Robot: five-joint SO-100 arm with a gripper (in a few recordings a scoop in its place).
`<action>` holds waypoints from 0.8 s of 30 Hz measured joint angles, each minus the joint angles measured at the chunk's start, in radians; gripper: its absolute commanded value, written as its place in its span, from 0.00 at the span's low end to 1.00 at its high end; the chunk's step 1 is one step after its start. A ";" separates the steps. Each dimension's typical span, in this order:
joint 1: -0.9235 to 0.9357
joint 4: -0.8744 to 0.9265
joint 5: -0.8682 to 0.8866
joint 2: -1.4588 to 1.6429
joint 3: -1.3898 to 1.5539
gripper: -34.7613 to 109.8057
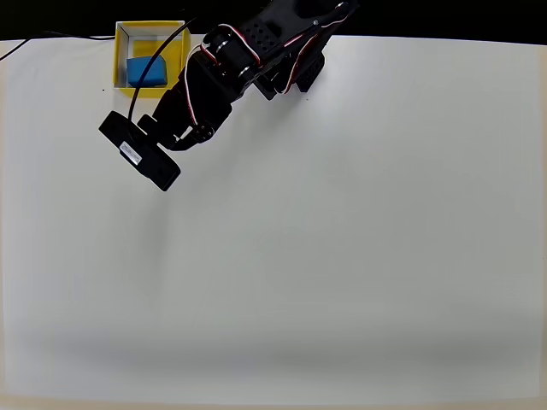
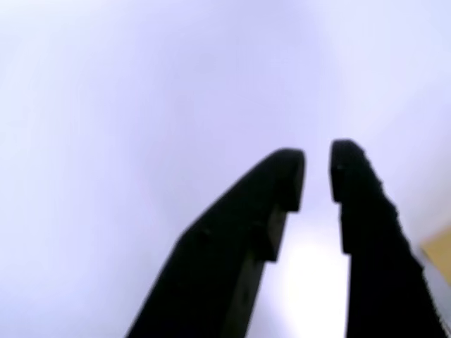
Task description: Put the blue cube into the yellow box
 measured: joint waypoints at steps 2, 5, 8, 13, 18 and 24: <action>-0.137 0.000 0.021 0.034 0.018 0.24; -0.310 0.000 0.064 0.095 0.095 0.24; -0.503 -0.025 0.080 0.198 0.242 0.24; -0.637 -0.087 0.087 0.390 0.531 0.24; -0.652 -0.034 0.083 0.558 0.718 0.24; -0.655 0.095 0.097 0.620 0.721 0.24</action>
